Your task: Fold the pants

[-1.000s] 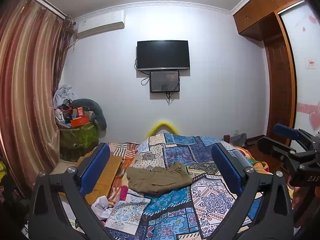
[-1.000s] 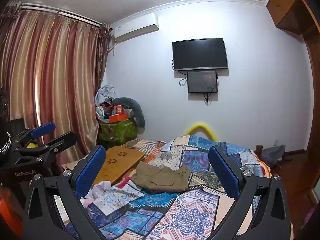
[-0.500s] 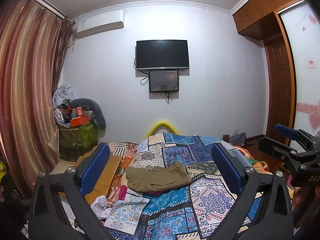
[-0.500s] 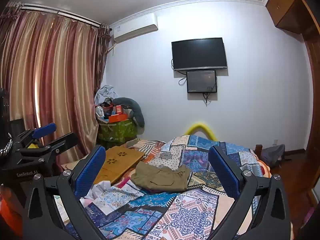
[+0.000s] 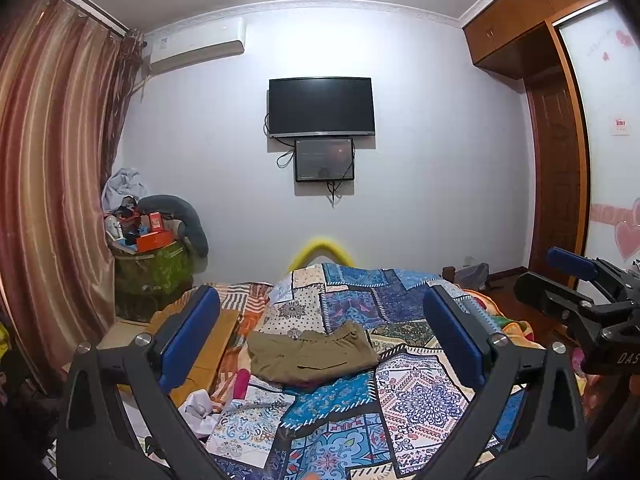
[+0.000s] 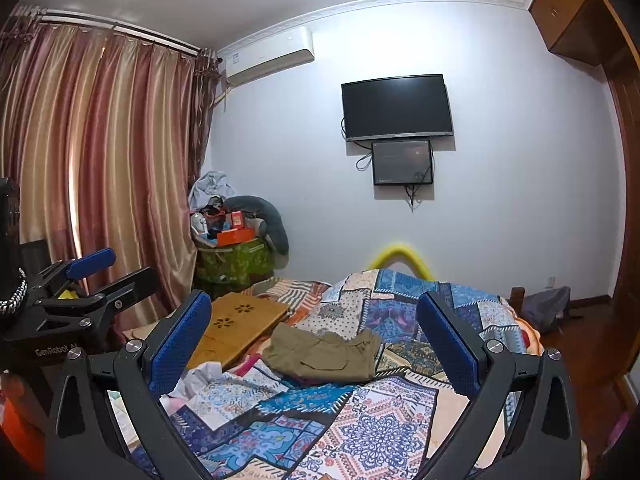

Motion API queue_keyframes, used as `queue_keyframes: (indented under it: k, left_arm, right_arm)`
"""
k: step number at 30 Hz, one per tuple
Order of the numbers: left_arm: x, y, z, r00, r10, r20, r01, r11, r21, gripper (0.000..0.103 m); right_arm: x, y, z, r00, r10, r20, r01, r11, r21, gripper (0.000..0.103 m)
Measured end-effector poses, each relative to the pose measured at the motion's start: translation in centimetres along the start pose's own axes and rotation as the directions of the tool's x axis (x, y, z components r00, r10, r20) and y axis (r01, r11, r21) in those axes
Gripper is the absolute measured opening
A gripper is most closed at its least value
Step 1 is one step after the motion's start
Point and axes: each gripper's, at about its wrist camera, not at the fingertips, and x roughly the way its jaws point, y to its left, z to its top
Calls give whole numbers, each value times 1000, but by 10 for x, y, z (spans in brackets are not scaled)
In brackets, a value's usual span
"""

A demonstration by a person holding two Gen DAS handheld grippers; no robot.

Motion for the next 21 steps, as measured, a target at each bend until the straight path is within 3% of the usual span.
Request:
queue_keyframes:
  k: [21]
  left_arm:
    - [2, 1, 0, 999, -34, -20, 34, 999, -13, 103]
  right_arm:
    - [1, 1, -2, 1000, -5, -4, 5, 1000, 8, 102]
